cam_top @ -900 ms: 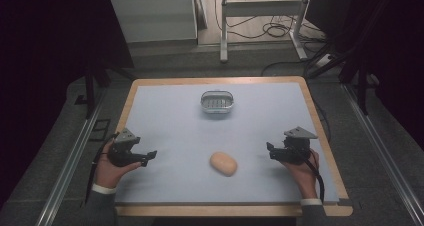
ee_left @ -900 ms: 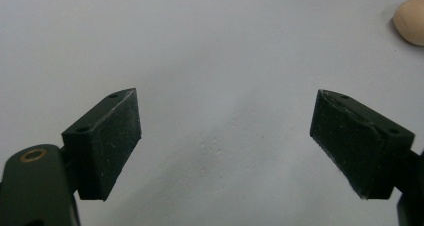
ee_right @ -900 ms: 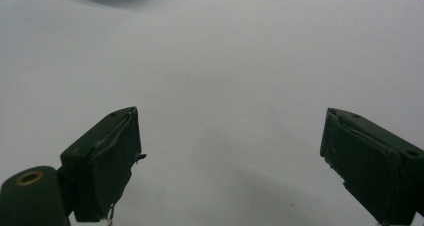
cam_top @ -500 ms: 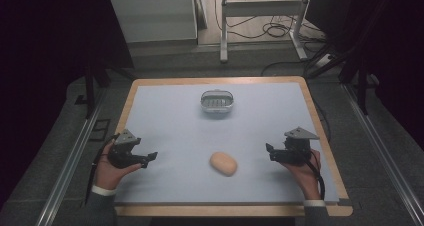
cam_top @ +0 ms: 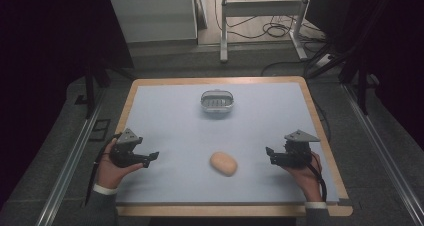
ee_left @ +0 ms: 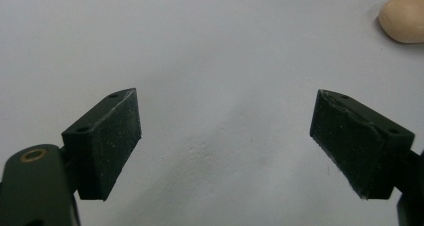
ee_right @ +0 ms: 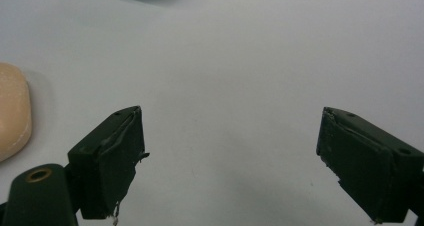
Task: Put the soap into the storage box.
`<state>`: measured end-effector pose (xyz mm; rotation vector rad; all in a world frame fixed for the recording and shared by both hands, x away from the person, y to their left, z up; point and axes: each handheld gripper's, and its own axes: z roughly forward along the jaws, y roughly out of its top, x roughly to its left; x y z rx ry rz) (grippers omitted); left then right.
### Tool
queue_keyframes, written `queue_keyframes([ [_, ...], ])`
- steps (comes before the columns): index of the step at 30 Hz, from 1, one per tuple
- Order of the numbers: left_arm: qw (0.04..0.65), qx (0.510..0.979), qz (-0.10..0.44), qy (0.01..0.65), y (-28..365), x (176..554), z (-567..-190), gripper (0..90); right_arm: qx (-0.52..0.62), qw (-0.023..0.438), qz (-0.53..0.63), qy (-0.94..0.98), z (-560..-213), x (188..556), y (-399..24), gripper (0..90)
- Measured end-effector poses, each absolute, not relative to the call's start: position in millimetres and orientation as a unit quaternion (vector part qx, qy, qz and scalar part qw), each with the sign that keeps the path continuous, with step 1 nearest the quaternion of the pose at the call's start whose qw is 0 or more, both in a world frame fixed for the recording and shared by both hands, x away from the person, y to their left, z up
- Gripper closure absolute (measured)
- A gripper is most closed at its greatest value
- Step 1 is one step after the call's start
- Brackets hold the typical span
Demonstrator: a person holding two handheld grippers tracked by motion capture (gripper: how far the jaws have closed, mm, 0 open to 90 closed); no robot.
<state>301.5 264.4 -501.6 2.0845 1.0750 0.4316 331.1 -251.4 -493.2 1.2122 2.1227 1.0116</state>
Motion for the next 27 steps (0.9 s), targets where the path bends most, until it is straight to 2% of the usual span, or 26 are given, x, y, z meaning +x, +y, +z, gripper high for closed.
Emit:
queue_keyframes([
  [14, 0.378, 0.806, 0.167, 0.423, 269, 300, -500, 13.2, 0.435, 0.227, 0.370, 0.789, -486, 330, -239, 12.6],
  [27, 0.378, 0.807, 0.165, 0.423, 269, 299, -499, 13.2, 0.417, 0.199, 0.361, 0.810, -458, 335, -214, 14.7],
])
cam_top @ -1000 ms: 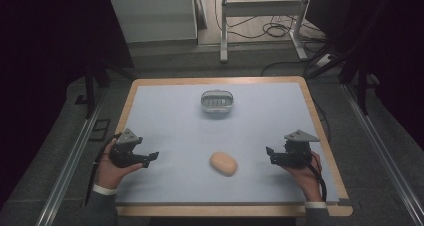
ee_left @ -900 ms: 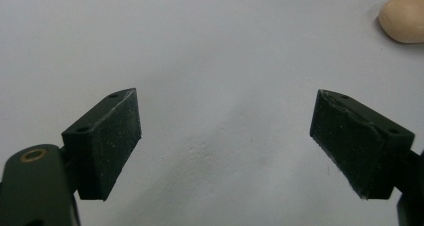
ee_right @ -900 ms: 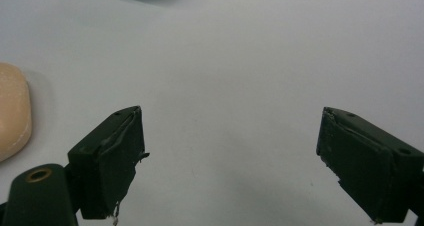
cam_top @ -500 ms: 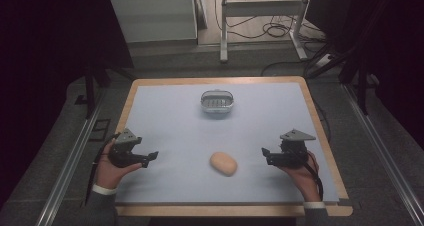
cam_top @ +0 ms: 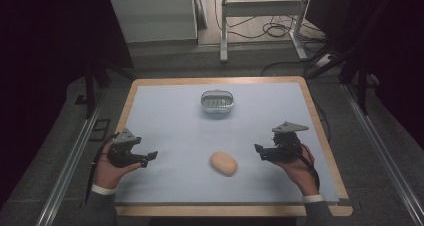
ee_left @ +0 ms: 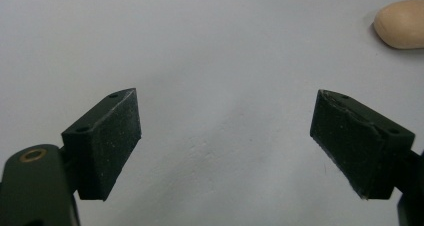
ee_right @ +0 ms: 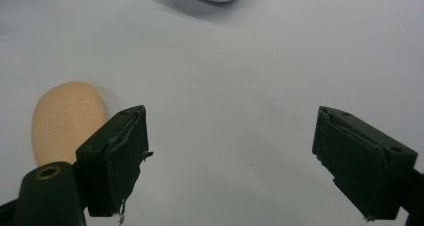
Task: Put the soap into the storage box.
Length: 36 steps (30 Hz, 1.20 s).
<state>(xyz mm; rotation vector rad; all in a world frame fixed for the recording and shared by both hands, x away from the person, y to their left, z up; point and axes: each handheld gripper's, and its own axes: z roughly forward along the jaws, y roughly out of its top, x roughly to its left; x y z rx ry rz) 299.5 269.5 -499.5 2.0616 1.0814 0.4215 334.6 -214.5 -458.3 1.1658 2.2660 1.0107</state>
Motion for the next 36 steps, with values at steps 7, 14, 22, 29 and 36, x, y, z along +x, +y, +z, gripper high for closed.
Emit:
queue_keyframes([
  [7, 0.376, 0.808, 0.163, 0.423, 269, 300, -500, 13.1, 0.377, 0.198, 0.335, 0.840, -451, 336, -199, 15.1],
  [14, 0.376, 0.808, 0.164, 0.423, 269, 299, -500, 13.1, 0.370, 0.190, 0.326, 0.849, -449, 339, -188, 15.1],
  [22, 0.375, 0.809, 0.163, 0.422, 268, 300, -501, 13.1, 0.356, 0.170, 0.321, 0.861, -450, 340, -173, 15.4],
  [29, 0.373, 0.810, 0.162, 0.423, 267, 301, -502, 13.1, 0.347, 0.170, 0.313, 0.868, -452, 341, -166, 15.4],
  [36, 0.373, 0.811, 0.162, 0.422, 267, 301, -502, 13.1, 0.333, 0.164, 0.308, 0.876, -452, 340, -159, 16.6],
])
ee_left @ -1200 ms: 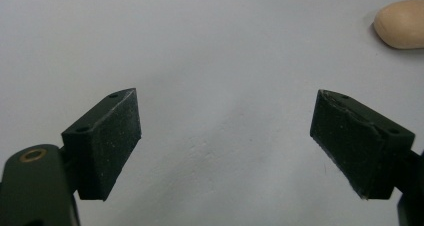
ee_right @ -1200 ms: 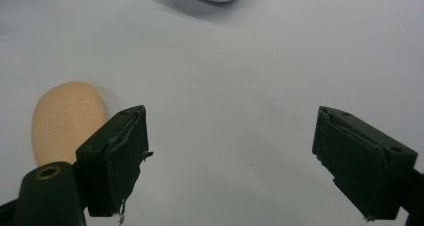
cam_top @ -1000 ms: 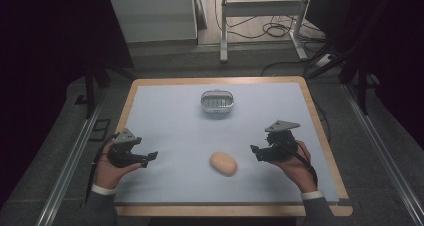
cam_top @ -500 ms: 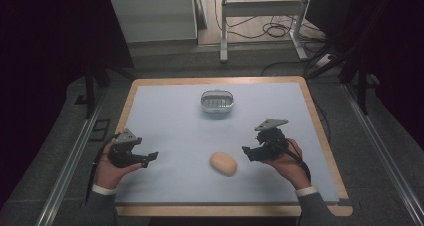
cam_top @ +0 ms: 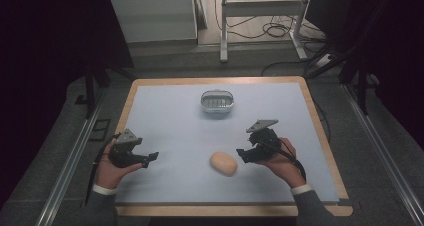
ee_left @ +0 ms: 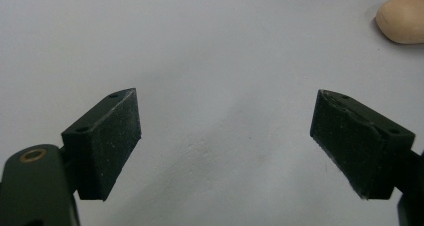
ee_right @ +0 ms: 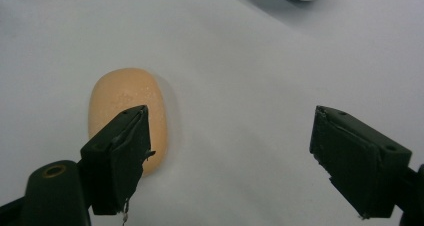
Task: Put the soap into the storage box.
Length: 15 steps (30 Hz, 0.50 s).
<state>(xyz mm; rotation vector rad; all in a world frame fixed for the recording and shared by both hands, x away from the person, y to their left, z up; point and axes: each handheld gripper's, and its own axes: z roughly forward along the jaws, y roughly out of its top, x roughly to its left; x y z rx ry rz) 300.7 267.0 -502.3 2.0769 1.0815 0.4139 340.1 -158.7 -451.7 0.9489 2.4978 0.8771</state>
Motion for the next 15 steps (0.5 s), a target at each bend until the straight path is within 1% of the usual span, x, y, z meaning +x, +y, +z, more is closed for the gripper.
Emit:
queue_keyframes([
  [15, 0.369, 0.814, 0.161, 0.419, 265, 301, -504, 13.1, 0.312, 0.137, 0.290, 0.894, -457, 341, -137, 17.3],
])
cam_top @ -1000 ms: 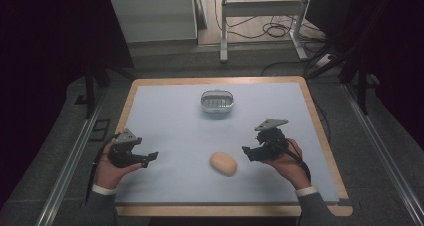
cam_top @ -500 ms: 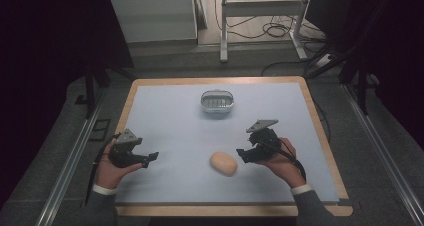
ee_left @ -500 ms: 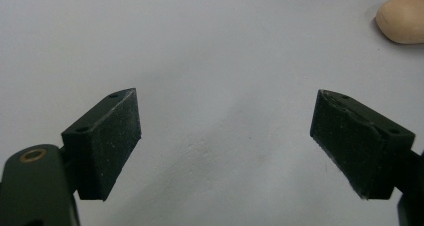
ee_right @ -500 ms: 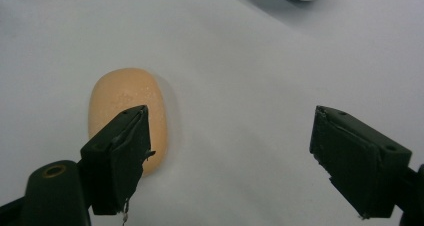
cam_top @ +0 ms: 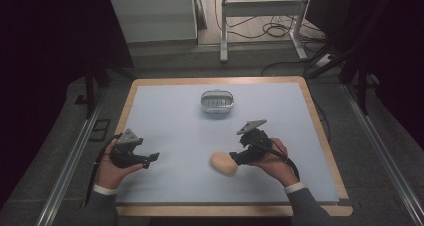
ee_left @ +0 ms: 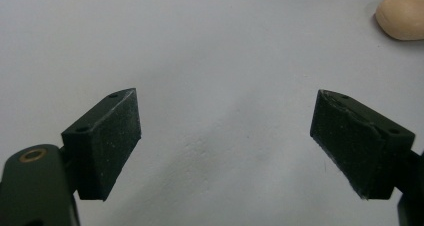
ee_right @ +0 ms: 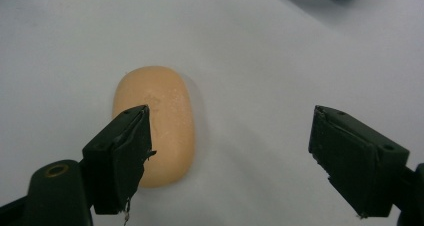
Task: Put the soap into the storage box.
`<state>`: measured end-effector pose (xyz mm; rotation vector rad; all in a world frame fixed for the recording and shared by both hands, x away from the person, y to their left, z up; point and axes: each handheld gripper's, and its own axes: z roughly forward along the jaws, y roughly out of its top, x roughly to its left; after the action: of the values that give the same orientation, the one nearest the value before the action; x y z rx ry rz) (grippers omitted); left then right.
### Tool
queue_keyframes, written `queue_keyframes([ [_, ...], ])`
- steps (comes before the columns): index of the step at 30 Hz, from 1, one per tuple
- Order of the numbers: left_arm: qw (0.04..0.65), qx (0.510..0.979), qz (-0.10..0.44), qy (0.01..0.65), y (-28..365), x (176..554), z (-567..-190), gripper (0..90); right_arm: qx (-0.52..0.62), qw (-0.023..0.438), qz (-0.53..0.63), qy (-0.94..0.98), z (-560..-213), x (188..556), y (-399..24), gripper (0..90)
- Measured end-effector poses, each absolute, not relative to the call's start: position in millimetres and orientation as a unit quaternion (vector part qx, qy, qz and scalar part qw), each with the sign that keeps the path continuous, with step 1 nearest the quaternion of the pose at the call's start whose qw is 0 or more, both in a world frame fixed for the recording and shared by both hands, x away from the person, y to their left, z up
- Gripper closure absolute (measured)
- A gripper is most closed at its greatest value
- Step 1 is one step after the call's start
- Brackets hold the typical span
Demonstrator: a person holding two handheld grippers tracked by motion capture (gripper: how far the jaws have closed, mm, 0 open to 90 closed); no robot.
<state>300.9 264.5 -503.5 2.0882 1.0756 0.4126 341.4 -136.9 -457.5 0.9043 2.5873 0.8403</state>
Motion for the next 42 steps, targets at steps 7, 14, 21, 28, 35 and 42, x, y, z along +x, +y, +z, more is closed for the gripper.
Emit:
queue_keyframes([
  [7, 0.368, 0.815, 0.160, 0.417, 263, 301, -504, 13.1, 0.301, 0.125, 0.281, 0.903, -462, 341, -126, 17.3],
  [14, 0.365, 0.817, 0.159, 0.416, 262, 302, -505, 13.0, 0.295, 0.109, 0.270, 0.910, -468, 341, -116, 17.6],
  [21, 0.365, 0.818, 0.159, 0.415, 262, 302, -505, 13.0, 0.286, 0.096, 0.260, 0.917, -474, 340, -106, 18.2],
  [28, 0.360, 0.822, 0.158, 0.412, 262, 302, -506, 12.9, 0.280, 0.075, 0.236, 0.928, -485, 341, -95, 19.0],
  [35, 0.360, 0.822, 0.158, 0.412, 262, 302, -506, 12.8, 0.278, 0.065, 0.219, 0.933, -493, 342, -87, 21.7],
  [42, 0.360, 0.821, 0.156, 0.415, 263, 303, -506, 12.8, 0.272, 0.058, 0.193, 0.941, -502, 345, -80, 26.8],
])
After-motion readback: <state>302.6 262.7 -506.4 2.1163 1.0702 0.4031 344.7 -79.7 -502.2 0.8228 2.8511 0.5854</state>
